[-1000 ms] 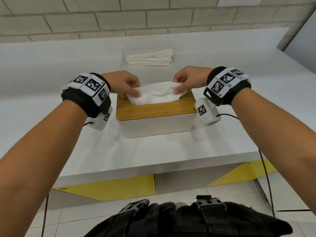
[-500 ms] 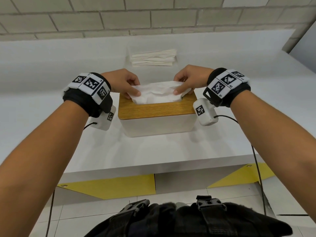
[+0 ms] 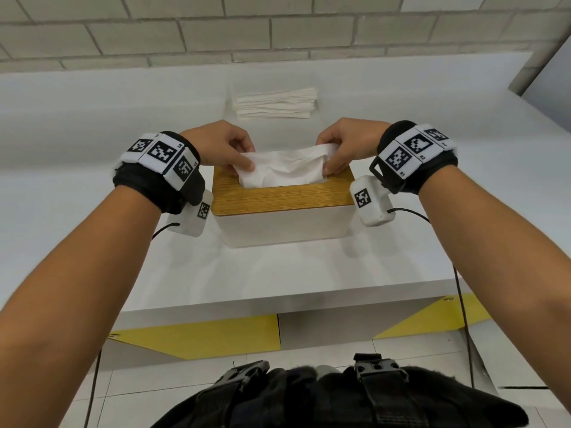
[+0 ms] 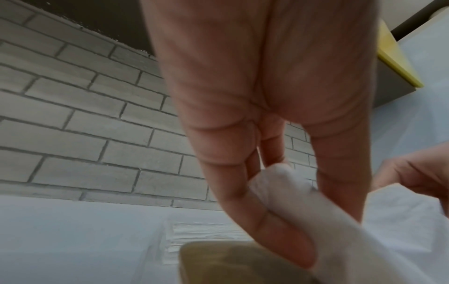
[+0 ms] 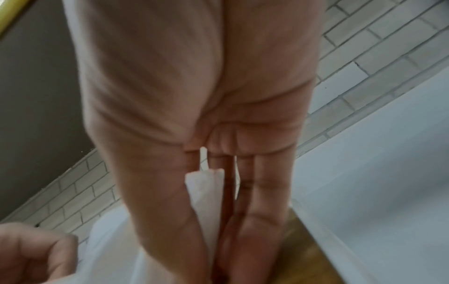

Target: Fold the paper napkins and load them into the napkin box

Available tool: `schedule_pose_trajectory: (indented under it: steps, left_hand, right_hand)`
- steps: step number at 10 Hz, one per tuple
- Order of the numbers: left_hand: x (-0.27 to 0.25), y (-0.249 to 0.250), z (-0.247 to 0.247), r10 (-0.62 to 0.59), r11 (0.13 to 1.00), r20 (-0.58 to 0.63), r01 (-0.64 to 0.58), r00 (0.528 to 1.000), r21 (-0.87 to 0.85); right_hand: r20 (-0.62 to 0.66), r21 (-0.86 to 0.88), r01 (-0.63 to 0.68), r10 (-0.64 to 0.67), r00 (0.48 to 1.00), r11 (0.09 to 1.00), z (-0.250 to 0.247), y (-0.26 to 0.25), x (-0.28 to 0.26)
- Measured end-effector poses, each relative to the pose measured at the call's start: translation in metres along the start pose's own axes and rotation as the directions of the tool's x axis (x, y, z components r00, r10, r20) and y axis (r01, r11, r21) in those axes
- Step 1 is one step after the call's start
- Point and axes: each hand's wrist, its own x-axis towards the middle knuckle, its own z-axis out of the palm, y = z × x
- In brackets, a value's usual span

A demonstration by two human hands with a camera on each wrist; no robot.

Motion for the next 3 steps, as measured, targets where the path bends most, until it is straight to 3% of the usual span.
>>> schedule_pose_trajectory:
  steps: [1, 2, 3]
  left_hand:
    - [-0.005, -0.004, 0.0, 0.011, 1.0, -0.034, -0.011, 0.999, -0.006]
    - [-0.015, 0.002, -0.003, 0.081, 0.995, -0.152, -0.072, 0.985, 0.062]
    - [-0.037, 0.006, -0.001, 0.244, 0.97, -0.319, -0.228, 0.916, 0.089]
  right_hand:
    - [0.001, -0.088, -0.017, 0.018, 1.0, 0.996, -0.003, -0.001, -0.002]
    - [-0.056, -0.203, -0.027, 0.016, 0.998, 0.979, -0.006, -0.009, -0.013]
    - [-0.232, -0.302, 0.0, -0.073, 0.97, 0.953, 0.002, 0.0, -0.036]
